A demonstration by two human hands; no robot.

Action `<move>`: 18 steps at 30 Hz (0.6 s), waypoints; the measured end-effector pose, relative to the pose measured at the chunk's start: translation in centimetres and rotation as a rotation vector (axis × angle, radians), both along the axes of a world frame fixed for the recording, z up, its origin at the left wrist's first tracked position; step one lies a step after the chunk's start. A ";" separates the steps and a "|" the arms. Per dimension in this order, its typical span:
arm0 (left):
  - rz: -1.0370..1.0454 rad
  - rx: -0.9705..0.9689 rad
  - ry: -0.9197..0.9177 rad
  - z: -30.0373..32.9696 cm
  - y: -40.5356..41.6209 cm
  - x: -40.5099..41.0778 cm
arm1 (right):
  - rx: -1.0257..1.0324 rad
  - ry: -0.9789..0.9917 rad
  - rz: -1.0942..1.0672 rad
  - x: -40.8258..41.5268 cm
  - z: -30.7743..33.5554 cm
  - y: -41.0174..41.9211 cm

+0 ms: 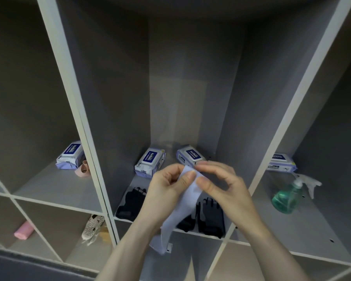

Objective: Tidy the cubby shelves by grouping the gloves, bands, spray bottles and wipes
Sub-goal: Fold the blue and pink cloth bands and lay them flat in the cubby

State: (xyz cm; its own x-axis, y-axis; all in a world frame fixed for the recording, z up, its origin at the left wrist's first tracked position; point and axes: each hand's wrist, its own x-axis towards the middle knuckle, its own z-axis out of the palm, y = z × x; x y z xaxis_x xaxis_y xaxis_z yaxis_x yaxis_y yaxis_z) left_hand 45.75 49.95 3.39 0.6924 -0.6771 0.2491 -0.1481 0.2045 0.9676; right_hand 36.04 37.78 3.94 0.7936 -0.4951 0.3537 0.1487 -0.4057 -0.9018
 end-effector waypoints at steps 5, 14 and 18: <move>0.001 0.000 -0.013 -0.2 0.1 0.1 | 0.041 0.028 -0.045 0.8 0.2 -0.2; -0.117 0.131 0.051 -2.2 0.3 1.3 | -0.057 -0.016 0.008 2.4 3.0 -0.1; -0.026 0.175 0.080 -3.1 0.2 1.0 | -0.054 -0.040 -0.021 2.5 3.0 -0.6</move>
